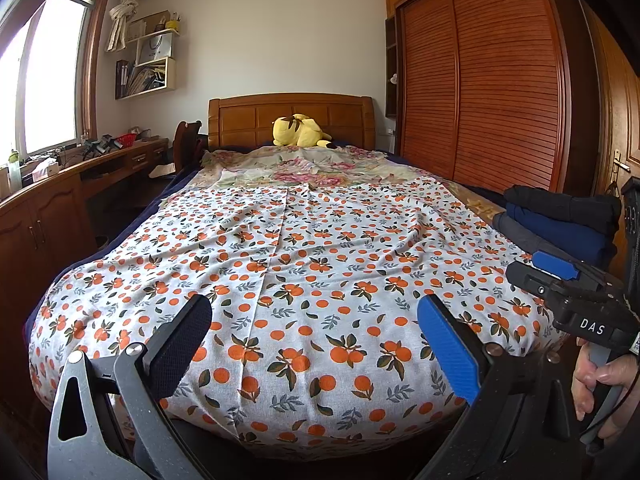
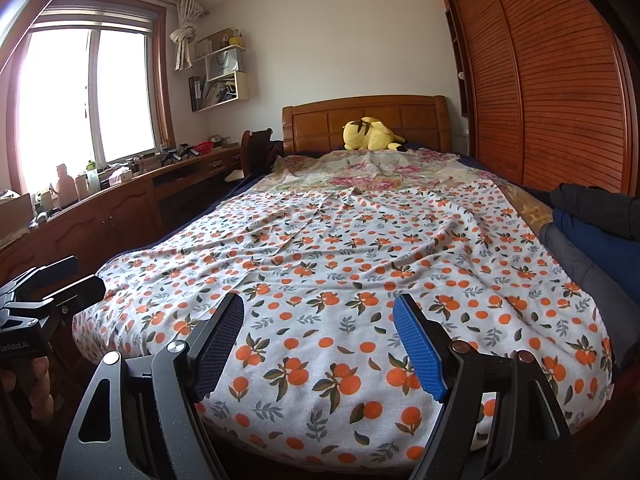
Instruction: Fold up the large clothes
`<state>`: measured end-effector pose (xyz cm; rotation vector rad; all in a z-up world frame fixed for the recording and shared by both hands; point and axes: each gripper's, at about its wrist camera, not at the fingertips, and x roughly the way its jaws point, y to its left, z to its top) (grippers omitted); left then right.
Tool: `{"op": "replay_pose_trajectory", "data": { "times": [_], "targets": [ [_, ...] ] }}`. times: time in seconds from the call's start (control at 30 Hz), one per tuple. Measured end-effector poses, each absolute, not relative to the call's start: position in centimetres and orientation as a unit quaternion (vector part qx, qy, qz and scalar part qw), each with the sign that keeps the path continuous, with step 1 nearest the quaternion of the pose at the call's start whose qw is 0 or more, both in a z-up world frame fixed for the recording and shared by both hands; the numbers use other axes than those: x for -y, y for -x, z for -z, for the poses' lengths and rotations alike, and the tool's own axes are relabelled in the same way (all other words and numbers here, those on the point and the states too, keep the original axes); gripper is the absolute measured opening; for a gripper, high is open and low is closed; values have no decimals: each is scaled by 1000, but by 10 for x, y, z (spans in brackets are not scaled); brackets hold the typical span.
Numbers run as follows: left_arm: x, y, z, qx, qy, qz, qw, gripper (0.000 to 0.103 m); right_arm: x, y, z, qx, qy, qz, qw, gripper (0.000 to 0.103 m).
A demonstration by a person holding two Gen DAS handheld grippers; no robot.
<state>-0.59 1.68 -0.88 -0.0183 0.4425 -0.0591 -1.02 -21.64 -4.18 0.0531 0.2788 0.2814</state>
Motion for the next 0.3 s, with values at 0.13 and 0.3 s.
{"op": "replay_pose_trajectory", "data": {
  "times": [0.13, 0.3],
  "targets": [
    [-18, 7, 6, -221, 12, 29, 975, 103, 216, 10, 42, -138, -26, -140, 980, 79],
    [-19, 6, 7, -222, 12, 30, 975, 103, 215, 10, 42, -139, -26, -141, 980, 79]
  ]
}}
